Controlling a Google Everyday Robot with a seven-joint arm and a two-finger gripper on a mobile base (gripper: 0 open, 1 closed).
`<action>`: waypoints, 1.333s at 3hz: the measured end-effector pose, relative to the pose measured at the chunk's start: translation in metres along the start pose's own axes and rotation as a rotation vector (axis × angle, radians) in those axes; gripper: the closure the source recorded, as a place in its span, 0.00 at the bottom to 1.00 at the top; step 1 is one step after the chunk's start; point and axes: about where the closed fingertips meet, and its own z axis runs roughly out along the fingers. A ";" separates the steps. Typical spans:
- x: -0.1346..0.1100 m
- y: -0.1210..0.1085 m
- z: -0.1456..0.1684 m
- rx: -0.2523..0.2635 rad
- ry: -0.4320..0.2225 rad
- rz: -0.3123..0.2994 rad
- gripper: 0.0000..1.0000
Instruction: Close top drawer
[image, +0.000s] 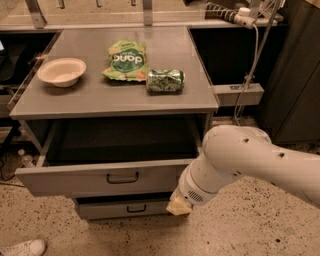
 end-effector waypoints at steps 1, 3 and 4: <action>0.000 0.000 0.000 0.000 0.000 0.000 0.89; -0.042 -0.045 -0.010 0.073 -0.037 -0.039 1.00; -0.057 -0.061 -0.007 0.092 -0.044 -0.049 1.00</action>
Offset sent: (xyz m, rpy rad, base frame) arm 0.0656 0.0170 0.0228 0.0080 -0.1080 0.0037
